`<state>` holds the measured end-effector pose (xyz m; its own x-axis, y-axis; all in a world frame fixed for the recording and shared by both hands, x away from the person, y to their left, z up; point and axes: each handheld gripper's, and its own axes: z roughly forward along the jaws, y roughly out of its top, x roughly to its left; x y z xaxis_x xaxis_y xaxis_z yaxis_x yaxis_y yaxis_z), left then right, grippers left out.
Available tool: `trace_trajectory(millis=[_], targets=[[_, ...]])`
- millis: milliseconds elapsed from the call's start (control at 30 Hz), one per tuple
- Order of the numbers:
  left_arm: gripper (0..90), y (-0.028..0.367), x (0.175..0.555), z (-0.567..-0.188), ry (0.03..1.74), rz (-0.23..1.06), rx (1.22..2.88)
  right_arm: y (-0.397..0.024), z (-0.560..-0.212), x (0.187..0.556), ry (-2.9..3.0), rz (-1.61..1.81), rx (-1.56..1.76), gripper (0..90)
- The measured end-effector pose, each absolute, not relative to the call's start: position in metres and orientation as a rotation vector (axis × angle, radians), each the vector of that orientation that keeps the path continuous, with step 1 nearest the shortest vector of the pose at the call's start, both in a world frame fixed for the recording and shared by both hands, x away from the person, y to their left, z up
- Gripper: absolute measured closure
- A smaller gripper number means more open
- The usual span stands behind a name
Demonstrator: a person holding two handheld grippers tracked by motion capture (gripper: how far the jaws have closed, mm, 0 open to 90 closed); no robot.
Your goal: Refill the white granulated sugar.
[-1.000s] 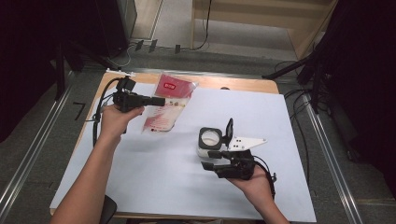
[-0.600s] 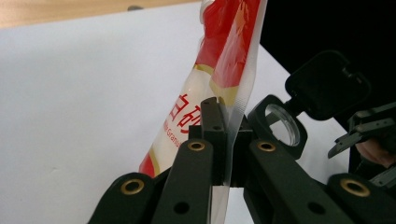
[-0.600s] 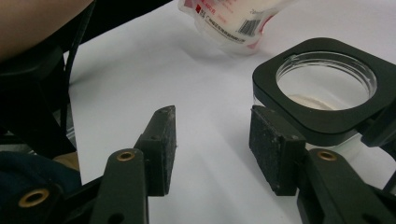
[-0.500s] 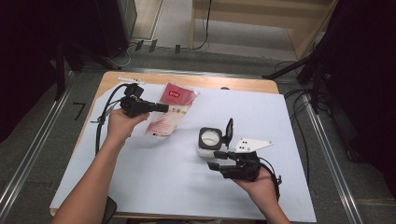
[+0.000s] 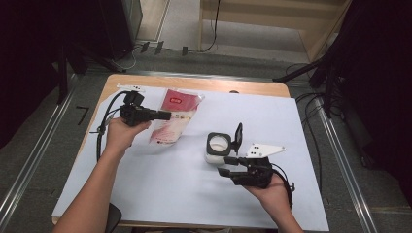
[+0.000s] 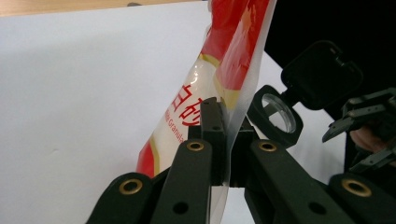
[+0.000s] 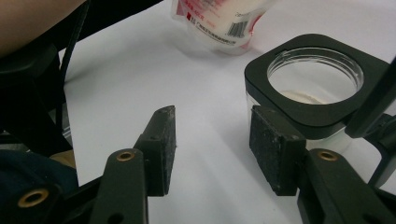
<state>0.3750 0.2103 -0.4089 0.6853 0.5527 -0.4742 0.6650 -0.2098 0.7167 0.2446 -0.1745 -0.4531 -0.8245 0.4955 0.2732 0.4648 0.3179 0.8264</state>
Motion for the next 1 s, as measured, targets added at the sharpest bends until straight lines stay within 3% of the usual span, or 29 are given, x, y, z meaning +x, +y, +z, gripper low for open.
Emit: trace_trajectory(millis=[1000], targets=[[82.2, 0.243, 0.346, -0.415, 0.933, -0.115, 1.907, -0.183, -0.454, 0.249, 2.506, 1.54, 0.973, 51.5]])
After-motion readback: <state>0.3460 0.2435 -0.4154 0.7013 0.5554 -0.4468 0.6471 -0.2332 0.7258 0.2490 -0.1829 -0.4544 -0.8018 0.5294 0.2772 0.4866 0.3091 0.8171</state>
